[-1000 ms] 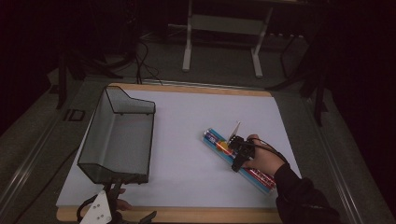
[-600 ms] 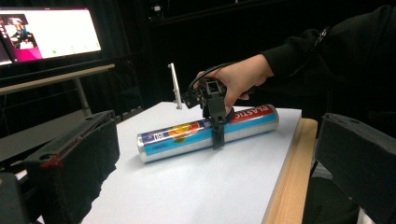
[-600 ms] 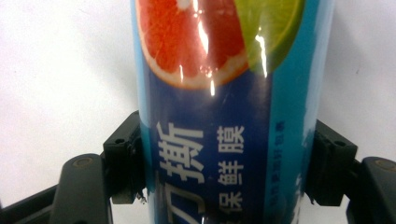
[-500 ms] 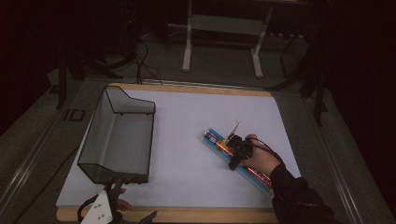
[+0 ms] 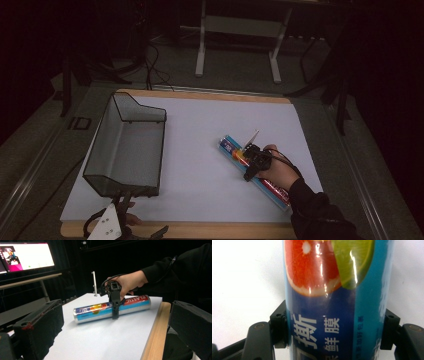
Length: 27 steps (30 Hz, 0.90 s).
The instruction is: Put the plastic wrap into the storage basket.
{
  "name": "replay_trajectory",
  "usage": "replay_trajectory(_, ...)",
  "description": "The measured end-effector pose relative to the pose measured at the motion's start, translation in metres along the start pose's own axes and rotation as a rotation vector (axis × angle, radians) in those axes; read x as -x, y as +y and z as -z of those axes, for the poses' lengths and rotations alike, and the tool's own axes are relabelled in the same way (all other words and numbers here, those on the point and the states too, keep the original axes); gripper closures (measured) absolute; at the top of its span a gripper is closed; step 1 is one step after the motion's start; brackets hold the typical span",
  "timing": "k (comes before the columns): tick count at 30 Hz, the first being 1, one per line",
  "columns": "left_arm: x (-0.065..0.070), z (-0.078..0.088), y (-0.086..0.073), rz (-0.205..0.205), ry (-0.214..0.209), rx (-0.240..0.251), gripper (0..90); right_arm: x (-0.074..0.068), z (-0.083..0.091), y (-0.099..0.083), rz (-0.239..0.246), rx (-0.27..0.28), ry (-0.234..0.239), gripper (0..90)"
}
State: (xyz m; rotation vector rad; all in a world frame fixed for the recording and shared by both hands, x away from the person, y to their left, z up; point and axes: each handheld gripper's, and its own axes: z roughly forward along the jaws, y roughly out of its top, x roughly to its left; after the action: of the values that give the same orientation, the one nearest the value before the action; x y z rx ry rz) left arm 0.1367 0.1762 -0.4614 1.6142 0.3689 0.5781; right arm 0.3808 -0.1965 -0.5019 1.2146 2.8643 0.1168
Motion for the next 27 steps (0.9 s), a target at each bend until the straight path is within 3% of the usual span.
replay_trajectory(6,0.001,0.000,0.000,-0.004,0.001,-0.006,0.6,0.006,0.013,0.000,-0.050,0.052,0.032,31.2)
replay_trajectory(14,0.001,0.000,0.000,-0.004,0.006,-0.004,0.6,0.007,0.032,0.005,-0.063,0.112,0.044,31.2)
replay_trajectory(17,0.001,0.000,0.000,-0.002,0.007,-0.003,0.6,0.006,0.045,0.010,-0.096,0.157,0.084,31.2)
replay_trajectory(23,0.001,0.000,0.000,-0.002,0.012,-0.007,0.6,-0.002,0.061,0.019,-0.104,0.221,0.110,31.2)
replay_trajectory(27,0.001,0.000,0.000,-0.001,0.014,-0.007,0.6,-0.008,0.067,0.025,-0.087,0.247,0.101,31.2)
